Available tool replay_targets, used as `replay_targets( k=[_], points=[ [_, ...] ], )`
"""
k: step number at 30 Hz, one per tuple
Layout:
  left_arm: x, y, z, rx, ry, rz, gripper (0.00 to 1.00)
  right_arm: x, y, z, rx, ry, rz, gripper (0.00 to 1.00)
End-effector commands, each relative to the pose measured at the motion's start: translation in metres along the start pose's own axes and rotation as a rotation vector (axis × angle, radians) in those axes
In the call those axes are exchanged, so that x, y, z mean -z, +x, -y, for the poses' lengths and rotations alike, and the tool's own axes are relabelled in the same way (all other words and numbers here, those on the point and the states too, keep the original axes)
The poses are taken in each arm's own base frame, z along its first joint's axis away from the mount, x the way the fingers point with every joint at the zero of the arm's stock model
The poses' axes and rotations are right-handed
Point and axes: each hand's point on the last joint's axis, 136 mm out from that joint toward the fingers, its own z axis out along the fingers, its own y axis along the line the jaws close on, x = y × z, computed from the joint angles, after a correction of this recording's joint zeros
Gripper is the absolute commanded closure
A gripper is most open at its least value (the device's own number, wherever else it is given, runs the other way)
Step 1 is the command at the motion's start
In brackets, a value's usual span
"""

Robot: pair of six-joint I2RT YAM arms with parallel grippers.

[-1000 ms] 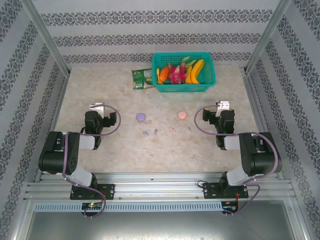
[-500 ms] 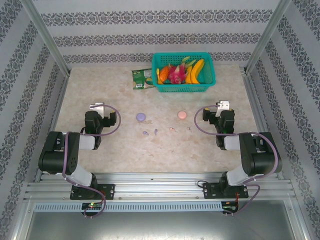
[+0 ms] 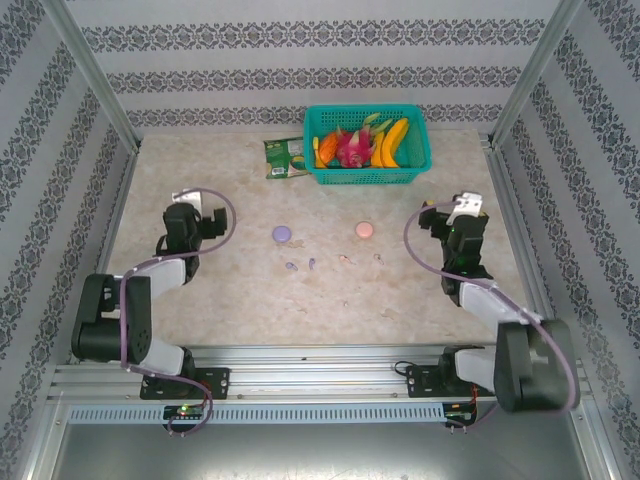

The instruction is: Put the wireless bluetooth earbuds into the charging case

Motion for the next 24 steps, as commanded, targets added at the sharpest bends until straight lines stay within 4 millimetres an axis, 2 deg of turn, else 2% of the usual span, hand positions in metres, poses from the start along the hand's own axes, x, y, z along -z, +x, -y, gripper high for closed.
replay_targets(
  k=[1,2,3,6,9,12,18,24],
  points=[
    [0.016,-0.019,-0.009,0.103,-0.060,-0.050,0.00,0.015,0.000,0.019,-0.314,0.150,-0.141,0.02],
    [0.021,-0.024,-0.010,0.154,-0.072,-0.059,0.00,0.018,0.000,0.021,-0.390,0.168,-0.174,0.02],
    [0.025,-0.030,-0.009,0.209,-0.076,-0.071,0.00,0.019,-0.002,0.012,-0.413,0.109,-0.204,0.02],
    [0.037,-0.032,0.001,0.401,-0.048,-0.150,0.00,0.021,-0.009,-0.033,-0.393,-0.126,-0.275,0.02],
    [0.047,-0.026,0.030,0.506,0.046,-0.261,0.00,0.022,0.002,-0.066,-0.330,-0.213,-0.444,0.04],
    [0.057,-0.015,0.066,0.520,0.130,-0.358,0.00,0.021,0.026,-0.093,-0.227,-0.231,-0.637,0.10],
    [0.070,0.002,0.121,0.524,0.260,-0.466,0.00,0.009,0.070,-0.122,-0.140,-0.193,-0.882,0.18],
    [0.074,0.001,0.146,0.500,0.329,-0.474,0.00,0.001,0.100,-0.140,0.037,-0.112,-1.003,0.19]
  ],
)
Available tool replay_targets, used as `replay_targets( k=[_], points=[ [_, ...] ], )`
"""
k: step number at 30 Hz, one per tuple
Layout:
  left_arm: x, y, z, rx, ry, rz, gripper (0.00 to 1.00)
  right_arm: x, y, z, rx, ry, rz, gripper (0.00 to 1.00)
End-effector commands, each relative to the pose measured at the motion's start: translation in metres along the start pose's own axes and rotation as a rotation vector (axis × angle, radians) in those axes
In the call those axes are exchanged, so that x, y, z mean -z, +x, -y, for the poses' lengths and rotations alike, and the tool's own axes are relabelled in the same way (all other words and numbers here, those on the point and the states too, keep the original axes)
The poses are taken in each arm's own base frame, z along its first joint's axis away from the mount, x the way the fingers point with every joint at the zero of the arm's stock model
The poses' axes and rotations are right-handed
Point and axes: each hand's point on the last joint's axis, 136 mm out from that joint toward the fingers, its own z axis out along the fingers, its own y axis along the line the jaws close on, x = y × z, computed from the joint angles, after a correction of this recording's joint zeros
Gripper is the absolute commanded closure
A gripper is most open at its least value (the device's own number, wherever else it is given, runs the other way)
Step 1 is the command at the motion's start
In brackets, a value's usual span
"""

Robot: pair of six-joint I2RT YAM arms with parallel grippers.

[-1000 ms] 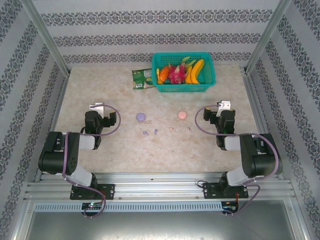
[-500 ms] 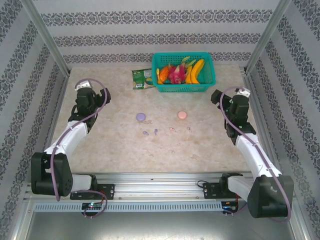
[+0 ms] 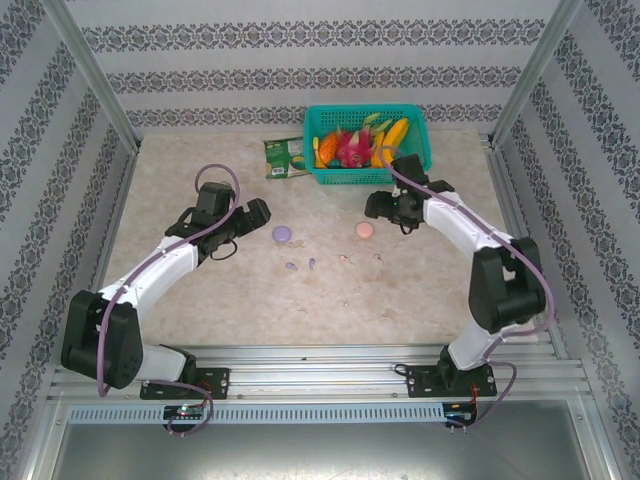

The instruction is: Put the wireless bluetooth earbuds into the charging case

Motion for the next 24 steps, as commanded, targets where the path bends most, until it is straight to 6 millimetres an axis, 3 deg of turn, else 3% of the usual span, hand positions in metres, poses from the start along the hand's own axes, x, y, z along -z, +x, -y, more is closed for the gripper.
replay_targets(
  k=[1,9,24],
  points=[
    [0.001,0.001,0.017,0.022,0.039,-0.023,0.00,-0.007,0.018,0.002,0.070,0.112,-0.096,0.19],
    [-0.004,0.008,0.028,0.009,0.068,-0.047,0.00,-0.038,0.021,-0.010,0.129,0.175,-0.145,0.20],
    [-0.010,0.018,0.037,-0.014,0.081,-0.073,0.00,-0.071,0.023,-0.022,0.209,0.176,-0.212,0.24]
  ],
)
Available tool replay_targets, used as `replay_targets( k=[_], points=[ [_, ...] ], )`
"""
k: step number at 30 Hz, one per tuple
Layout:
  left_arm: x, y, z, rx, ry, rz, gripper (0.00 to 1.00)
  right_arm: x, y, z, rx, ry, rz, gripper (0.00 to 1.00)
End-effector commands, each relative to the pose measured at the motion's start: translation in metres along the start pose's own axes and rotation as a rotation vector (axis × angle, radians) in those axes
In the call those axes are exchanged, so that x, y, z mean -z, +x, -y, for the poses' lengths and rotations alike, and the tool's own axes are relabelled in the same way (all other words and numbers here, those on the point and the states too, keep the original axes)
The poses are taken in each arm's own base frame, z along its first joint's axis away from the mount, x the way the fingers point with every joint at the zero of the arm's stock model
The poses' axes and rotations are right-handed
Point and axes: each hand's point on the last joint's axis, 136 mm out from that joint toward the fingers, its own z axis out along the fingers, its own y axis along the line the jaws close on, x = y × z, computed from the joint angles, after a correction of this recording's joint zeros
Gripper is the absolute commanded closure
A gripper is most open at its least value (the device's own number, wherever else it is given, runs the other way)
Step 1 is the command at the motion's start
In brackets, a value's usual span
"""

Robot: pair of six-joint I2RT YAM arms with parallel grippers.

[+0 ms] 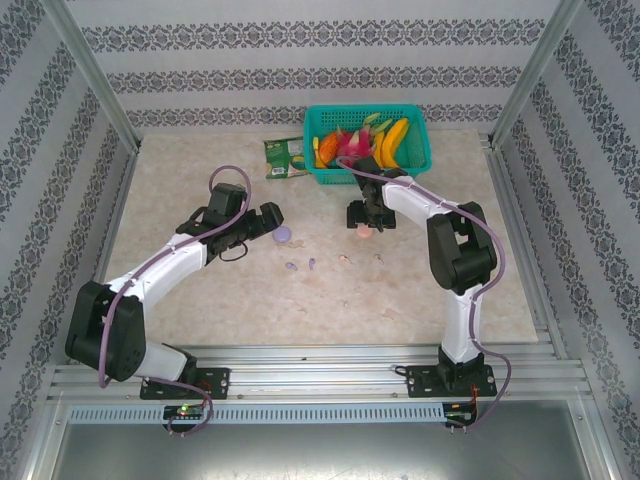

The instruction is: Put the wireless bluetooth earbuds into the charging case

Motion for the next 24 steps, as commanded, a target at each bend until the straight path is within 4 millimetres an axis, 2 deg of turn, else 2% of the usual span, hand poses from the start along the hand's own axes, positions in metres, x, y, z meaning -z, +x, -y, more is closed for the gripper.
replay_targets(
  k=[1,24],
  points=[
    [-0.001,-0.005,0.016,-0.002,0.036,0.007,0.00,-0.002,0.003,-0.006,0.046,0.010,-0.021,0.24],
    [-0.003,-0.003,0.028,-0.018,0.050,0.000,0.00,-0.021,0.012,-0.007,0.059,0.006,-0.062,0.33]
  ],
)
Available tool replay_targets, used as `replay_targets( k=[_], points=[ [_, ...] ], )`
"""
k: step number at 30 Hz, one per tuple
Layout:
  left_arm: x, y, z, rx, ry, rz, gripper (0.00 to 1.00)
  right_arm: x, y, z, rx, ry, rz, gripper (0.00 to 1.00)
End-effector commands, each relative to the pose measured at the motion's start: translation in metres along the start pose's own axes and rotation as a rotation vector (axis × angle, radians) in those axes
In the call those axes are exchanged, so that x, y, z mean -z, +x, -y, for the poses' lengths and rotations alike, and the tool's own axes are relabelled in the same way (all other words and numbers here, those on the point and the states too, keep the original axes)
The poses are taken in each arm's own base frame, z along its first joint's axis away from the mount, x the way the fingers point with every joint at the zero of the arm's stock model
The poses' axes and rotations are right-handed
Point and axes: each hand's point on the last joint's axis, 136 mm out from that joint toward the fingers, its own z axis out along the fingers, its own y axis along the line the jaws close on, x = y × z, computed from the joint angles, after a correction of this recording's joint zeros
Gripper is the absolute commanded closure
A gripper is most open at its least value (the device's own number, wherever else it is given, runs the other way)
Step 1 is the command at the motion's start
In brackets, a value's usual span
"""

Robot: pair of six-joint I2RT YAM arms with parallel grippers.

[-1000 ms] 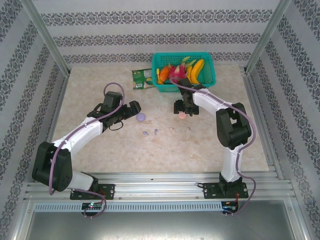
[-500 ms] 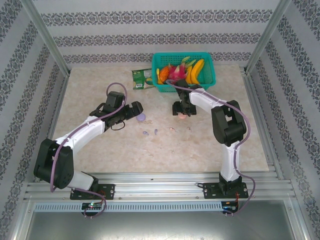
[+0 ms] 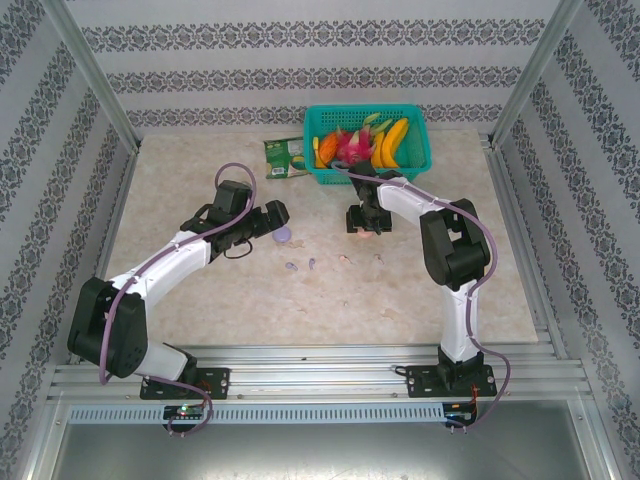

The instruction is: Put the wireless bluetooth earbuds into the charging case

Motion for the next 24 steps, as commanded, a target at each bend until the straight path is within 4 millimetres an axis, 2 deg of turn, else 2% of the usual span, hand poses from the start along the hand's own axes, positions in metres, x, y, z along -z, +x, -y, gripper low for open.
replay_targets(
  k=[1,24],
  points=[
    [-0.0010,-0.0034,0.0124,0.000,0.023,0.007,0.00,-0.0037,0.0057,-0.0058,0.025,-0.003,-0.020,0.33],
    [-0.0028,-0.0015,0.0156,-0.011,0.026,0.002,0.00,-0.0112,0.0152,-0.0081,0.028,0.016,-0.039,0.36]
  ],
)
